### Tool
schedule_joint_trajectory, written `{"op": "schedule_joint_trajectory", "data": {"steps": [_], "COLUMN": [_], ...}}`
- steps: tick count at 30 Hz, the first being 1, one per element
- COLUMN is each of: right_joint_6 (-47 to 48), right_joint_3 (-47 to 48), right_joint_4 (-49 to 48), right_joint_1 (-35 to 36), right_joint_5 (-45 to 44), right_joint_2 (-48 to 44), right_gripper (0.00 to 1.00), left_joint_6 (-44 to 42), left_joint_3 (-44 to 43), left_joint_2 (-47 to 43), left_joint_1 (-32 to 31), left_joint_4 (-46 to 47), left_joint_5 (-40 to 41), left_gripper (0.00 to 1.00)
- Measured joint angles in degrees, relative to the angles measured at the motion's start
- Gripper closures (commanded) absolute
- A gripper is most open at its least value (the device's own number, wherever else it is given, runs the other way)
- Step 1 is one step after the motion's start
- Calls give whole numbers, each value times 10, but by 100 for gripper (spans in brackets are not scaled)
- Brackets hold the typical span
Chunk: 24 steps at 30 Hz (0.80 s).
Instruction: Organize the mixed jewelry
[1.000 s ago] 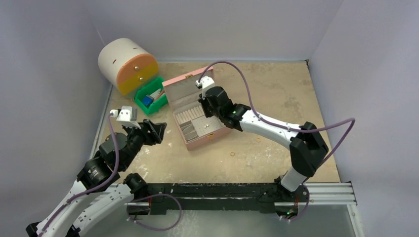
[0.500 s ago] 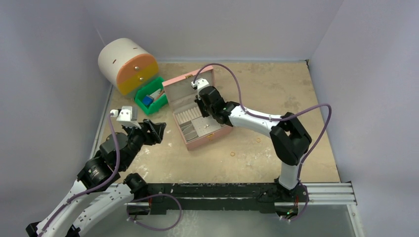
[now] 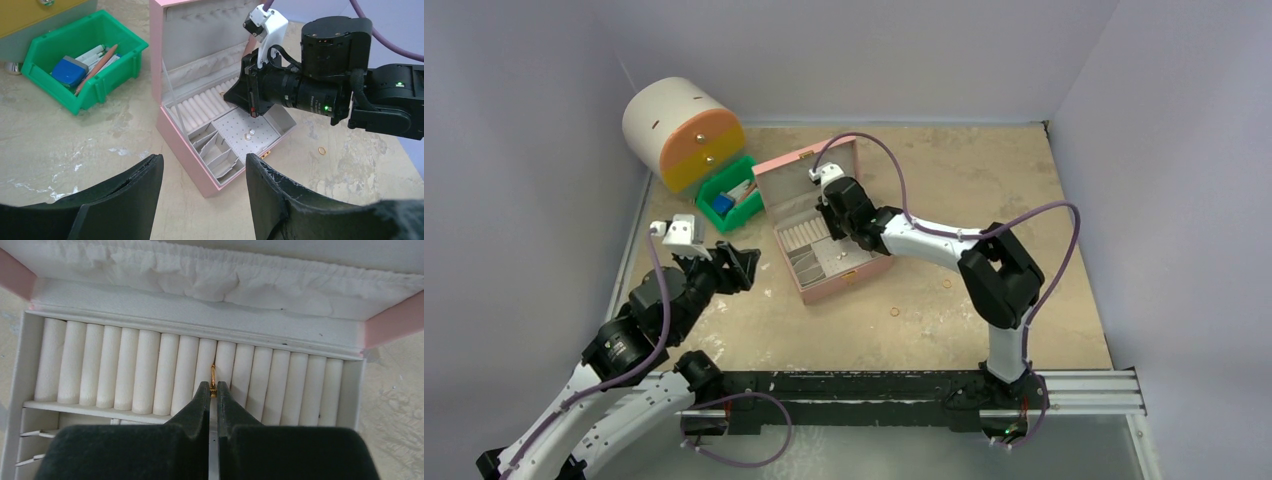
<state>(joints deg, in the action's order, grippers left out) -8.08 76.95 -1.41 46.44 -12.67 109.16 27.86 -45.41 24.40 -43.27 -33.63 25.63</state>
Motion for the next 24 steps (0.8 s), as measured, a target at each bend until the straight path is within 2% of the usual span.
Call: {"op": "schedule_joint_trajectory", "data": {"steps": [13,19,24], "right_joint_6": [-6,-11,-16], "right_joint_3": [12,16,16], "right_joint_4": [-3,-1,-2], "right_joint_1": [-2,-3,-4], "right_joint_5": [6,10,17], "right_joint_2": [23,26,24], "right_gripper": [100,83,72], "left_joint_6": [0,0,0], "left_joint_3": [0,0,0], "left_joint_2": [12,21,22], "left_joint_1": [1,1,1], "left_joint_4": [0,0,0], "left_joint_5": [0,0,0], "left_gripper": [40,40,40]}}
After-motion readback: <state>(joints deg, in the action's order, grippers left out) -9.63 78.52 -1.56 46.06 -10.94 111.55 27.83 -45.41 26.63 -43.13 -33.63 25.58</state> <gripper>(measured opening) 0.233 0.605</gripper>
